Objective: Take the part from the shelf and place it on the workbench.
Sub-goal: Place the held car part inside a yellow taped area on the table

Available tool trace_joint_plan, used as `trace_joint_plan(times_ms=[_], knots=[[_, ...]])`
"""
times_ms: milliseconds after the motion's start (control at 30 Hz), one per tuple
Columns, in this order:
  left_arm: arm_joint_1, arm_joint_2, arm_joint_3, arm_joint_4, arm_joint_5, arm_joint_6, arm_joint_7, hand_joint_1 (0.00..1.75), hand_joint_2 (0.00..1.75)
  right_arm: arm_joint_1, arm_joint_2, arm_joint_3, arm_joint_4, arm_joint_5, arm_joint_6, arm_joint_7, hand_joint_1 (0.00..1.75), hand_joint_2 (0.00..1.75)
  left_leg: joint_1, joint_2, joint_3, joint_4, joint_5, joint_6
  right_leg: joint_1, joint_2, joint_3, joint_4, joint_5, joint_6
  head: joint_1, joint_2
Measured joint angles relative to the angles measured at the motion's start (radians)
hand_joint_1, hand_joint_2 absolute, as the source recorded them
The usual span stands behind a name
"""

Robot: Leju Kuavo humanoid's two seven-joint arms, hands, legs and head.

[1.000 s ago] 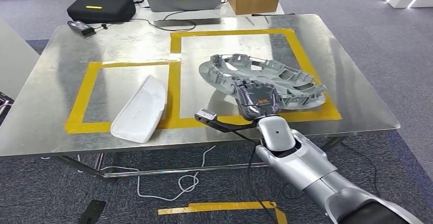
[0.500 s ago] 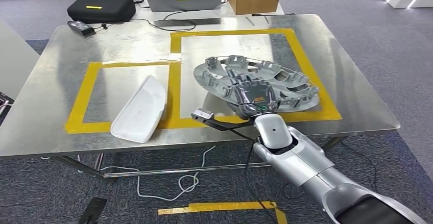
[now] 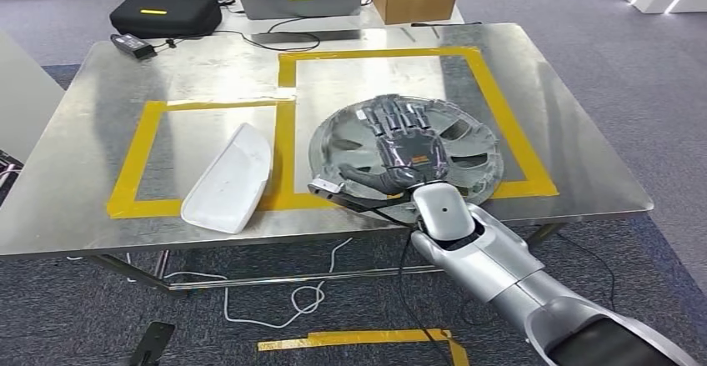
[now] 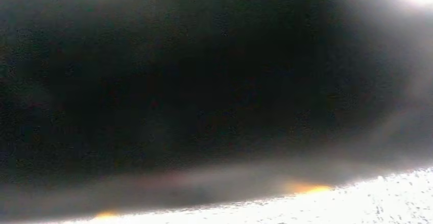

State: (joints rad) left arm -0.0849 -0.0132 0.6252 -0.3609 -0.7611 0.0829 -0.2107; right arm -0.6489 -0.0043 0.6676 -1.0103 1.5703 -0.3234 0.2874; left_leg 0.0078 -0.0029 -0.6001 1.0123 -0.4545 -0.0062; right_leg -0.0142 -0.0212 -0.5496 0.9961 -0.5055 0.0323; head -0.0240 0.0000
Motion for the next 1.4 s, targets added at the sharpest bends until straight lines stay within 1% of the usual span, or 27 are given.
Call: trace_joint_plan(times_ms=[667,1400], knots=[[0.002,0.001,-0.001,0.000,-0.017,0.004,-0.016,0.00,0.00,0.004,0.000,0.000,-0.002,0.000,0.009,0.002,0.00,0.00,0.000,0.000,0.001,0.000,0.000,0.000,0.000,0.000,0.000,0.000,0.000,0.000,0.000,0.000],[0.002,0.014,-0.018,0.000,-0.055,0.004,-0.020,0.00,0.00,0.017,0.000,-0.016,-0.002,0.000,0.008,0.006,0.00,0.00,0.000,0.000,0.001,0.000,0.000,0.000,0.000,0.000,0.000,0.000,0.000,0.000,0.000,0.000]])
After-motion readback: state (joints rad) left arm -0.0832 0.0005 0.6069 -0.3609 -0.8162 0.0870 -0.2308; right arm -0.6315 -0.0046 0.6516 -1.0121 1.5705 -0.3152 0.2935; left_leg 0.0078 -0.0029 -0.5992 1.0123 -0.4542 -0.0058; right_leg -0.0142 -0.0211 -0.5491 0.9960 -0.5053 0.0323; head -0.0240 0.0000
